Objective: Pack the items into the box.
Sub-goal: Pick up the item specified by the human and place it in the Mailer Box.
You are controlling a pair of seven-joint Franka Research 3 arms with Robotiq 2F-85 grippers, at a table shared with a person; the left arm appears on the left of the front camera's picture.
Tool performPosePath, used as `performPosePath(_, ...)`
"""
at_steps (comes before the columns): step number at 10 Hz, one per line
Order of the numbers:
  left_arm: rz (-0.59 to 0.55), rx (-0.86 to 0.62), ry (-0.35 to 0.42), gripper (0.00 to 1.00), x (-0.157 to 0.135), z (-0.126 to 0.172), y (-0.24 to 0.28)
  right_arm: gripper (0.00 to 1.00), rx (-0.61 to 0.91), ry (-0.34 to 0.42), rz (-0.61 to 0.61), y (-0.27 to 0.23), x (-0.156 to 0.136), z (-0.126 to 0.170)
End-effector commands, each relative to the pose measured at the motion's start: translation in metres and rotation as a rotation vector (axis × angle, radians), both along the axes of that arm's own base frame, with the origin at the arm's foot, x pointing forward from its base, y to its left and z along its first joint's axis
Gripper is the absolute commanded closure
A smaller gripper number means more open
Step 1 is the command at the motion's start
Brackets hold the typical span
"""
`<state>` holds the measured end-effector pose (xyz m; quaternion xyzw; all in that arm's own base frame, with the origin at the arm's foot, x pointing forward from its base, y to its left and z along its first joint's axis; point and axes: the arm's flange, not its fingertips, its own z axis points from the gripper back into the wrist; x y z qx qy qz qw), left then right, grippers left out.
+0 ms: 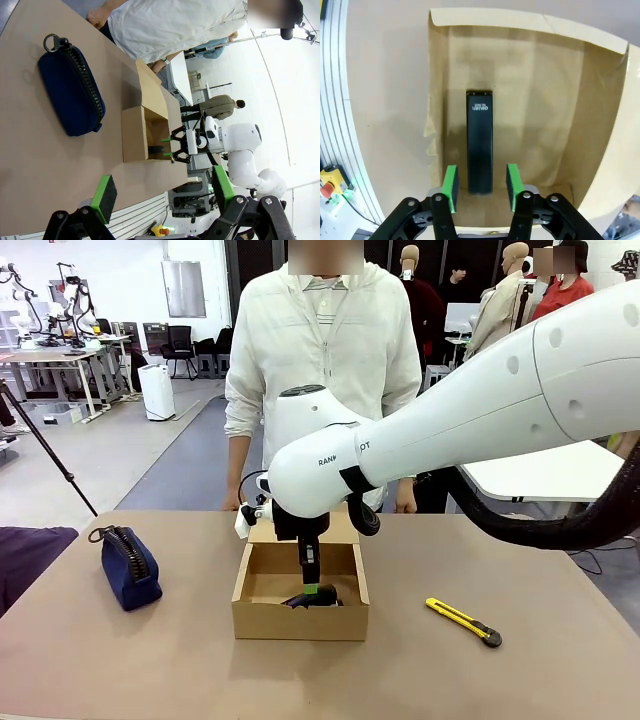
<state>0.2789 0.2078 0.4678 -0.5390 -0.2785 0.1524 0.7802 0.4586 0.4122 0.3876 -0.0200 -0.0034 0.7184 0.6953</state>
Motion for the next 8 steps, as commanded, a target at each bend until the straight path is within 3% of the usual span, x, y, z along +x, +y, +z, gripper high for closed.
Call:
performPosePath(1,-0.007,-0.001,-0.021,0.0,-0.001,-0.001,0.001,0.0,-0.013,-0.028,-0.043,-0.001,0.0,0.003)
performPosePath(5,-0.007,-0.001,-0.021,0.0,-0.001,-0.001,0.001,0.0,0.02,-0.023,-0.062,-0.013,0.009,0.013)
performPosePath(7,-0.007,-0.001,-0.021,0.0,-0.001,-0.001,0.001,0.0,0.029,-0.022,-0.192,-0.062,0.022,0.051)
performPosePath(8,-0.007,-0.001,-0.021,0.0,-0.001,-0.001,0.001,0.0,0.028,0.03,-0.239,-0.104,0.019,0.077)
